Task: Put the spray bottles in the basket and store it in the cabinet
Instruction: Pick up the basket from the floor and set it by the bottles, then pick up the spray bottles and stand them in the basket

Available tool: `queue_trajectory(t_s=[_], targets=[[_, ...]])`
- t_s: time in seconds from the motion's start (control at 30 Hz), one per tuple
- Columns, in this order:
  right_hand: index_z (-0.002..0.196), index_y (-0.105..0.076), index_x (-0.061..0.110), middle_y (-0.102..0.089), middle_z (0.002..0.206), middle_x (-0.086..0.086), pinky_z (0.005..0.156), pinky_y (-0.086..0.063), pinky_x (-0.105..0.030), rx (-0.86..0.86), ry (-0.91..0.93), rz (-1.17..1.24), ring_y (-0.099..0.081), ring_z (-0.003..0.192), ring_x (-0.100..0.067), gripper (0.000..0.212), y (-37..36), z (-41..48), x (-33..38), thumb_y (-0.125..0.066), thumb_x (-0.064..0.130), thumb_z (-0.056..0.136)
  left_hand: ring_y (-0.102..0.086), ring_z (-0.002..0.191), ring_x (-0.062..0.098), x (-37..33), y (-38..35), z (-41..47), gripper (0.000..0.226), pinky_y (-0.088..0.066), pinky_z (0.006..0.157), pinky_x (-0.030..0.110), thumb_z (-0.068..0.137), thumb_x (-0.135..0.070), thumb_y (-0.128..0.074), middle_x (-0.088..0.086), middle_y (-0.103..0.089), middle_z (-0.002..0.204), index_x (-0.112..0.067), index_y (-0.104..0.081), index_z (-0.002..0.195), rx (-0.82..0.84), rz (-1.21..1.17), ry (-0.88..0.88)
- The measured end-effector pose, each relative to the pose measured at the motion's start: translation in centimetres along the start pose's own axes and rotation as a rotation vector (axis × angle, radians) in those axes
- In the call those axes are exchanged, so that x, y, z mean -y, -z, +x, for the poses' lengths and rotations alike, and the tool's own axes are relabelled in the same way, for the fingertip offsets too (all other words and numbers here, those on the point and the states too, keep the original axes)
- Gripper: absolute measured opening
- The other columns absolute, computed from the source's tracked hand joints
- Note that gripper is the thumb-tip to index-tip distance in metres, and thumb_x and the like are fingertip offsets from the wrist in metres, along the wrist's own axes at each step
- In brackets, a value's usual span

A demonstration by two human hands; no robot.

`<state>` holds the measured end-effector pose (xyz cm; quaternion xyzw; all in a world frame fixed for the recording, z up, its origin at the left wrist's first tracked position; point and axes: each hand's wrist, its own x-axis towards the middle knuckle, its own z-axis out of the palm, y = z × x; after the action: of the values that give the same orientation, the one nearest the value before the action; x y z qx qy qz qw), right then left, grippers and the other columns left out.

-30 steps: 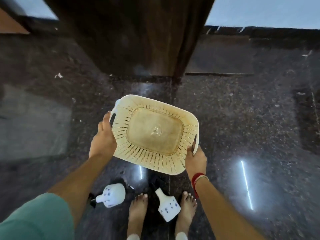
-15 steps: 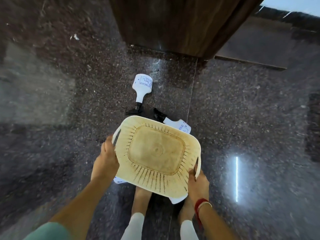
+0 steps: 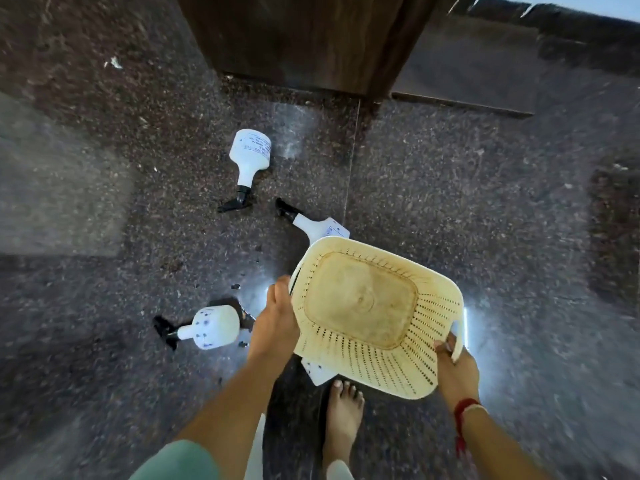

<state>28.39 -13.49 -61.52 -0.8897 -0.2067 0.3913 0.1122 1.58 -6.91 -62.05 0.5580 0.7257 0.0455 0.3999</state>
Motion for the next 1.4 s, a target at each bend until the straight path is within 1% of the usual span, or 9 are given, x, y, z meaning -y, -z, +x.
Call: queue_trajectory(t_s=[0.2, 0.3, 0.47, 0.77, 0.97, 1.13, 1.2, 1.27, 1.4], targets=[[0.120, -0.061, 0.013, -0.069, 0.097, -0.016, 0.081, -0.055, -0.045, -0.017, -0.051, 0.057, -0.063, 0.082, -0.029, 0.027, 4.5, 3.3, -3.9, -0.049, 0.020, 0.097, -0.060, 0.085, 0.033, -3.8, -5.4, -0.7, 0.042, -0.049, 0.065, 0.042, 0.091, -0.003, -0.041, 0.011, -0.048, 0.120, -0.013, -0.030, 0.131, 0.067, -0.012, -0.067], [0.123, -0.060, 0.008, -0.069, 0.105, -0.020, 0.079, -0.054, -0.042, -0.039, -0.086, 0.073, -0.063, 0.084, -0.029, 0.030, 4.1, 6.0, -6.3, -0.050, 0.019, 0.096, -0.059, 0.084, 0.030, -4.1, -8.4, 0.7, 0.044, -0.049, 0.062, 0.041, 0.090, -0.003, -0.040, 0.009, -0.045, 0.124, -0.015, -0.028, 0.131, 0.092, 0.013, -0.081], [0.123, -0.061, 0.013, -0.068, 0.108, -0.021, 0.089, -0.052, -0.056, -0.038, -0.144, 0.122, -0.065, 0.097, -0.038, 0.031, 1.5, 10.4, -9.4, -0.052, 0.022, 0.095, -0.060, 0.080, 0.033, -2.7, -12.8, 4.1, 0.044, -0.044, 0.056, 0.038, 0.090, -0.002, -0.040, 0.009, -0.043, 0.127, -0.016, -0.028, 0.130, 0.118, 0.079, -0.154], [0.119, -0.063, 0.011, -0.068, 0.108, -0.020, 0.085, -0.053, -0.049, -0.079, -0.122, 0.151, -0.064, 0.093, -0.034, 0.028, -1.1, 13.0, -10.9, -0.052, 0.019, 0.095, -0.060, 0.069, 0.031, -1.7, -14.9, 7.4, 0.046, -0.041, 0.051, 0.032, 0.088, -0.006, -0.045, 0.010, -0.047, 0.115, -0.018, -0.028, 0.129, 0.032, 0.177, -0.365], [0.120, -0.062, 0.009, -0.067, 0.107, -0.018, 0.081, -0.053, -0.042, -0.053, -0.104, 0.158, -0.063, 0.090, -0.033, 0.028, -1.5, 12.6, -9.4, -0.049, 0.017, 0.097, -0.062, 0.078, 0.032, -0.9, -14.5, 7.0, 0.045, -0.051, 0.056, 0.040, 0.090, -0.008, -0.042, 0.009, -0.045, 0.116, -0.015, -0.029, 0.133, -0.017, 0.178, -0.339], [0.116, -0.062, 0.010, -0.067, 0.111, -0.018, 0.076, -0.049, -0.037, -0.047, -0.109, 0.164, -0.057, 0.081, -0.026, 0.025, -1.7, 12.6, -8.9, -0.048, 0.018, 0.097, -0.062, 0.082, 0.029, -0.4, -14.0, 7.3, 0.049, -0.045, 0.057, 0.035, 0.092, -0.009, -0.044, 0.006, -0.045, 0.120, -0.017, -0.026, 0.136, -0.010, 0.206, -0.319], [0.129, -0.052, 0.012, -0.063, 0.122, -0.018, 0.083, -0.050, -0.041, -0.057, -0.131, 0.157, -0.058, 0.088, -0.028, 0.034, -1.7, 12.4, -8.7, -0.050, 0.020, 0.096, -0.062, 0.085, 0.029, -0.3, -14.0, 7.3, 0.048, -0.044, 0.057, 0.035, 0.093, -0.013, -0.045, 0.006, -0.045, 0.121, -0.019, -0.025, 0.136, -0.011, 0.196, -0.328], [0.145, -0.030, 0.016, -0.045, 0.142, -0.018, 0.093, -0.045, -0.043, -0.176, -0.110, 0.129, -0.054, 0.112, -0.035, 0.058, -1.9, 11.9, -8.6, -0.056, 0.025, 0.093, -0.060, 0.092, 0.027, 0.1, -13.9, 7.1, 0.048, -0.048, 0.062, 0.040, 0.095, -0.025, -0.045, 0.007, -0.043, 0.125, -0.020, -0.023, 0.138, -0.007, 0.159, -0.348], [0.148, -0.022, 0.015, -0.017, 0.156, -0.016, 0.106, -0.032, -0.065, -0.428, 0.315, -0.032, -0.023, 0.141, -0.037, 0.071, -3.8, 8.0, -7.1, -0.056, 0.038, 0.091, -0.049, 0.105, 0.022, 1.9, -13.2, 5.7, 0.060, -0.046, 0.075, 0.039, 0.093, -0.046, -0.038, 0.012, -0.042, 0.126, -0.017, -0.023, 0.143, -0.083, 0.025, -0.339]])
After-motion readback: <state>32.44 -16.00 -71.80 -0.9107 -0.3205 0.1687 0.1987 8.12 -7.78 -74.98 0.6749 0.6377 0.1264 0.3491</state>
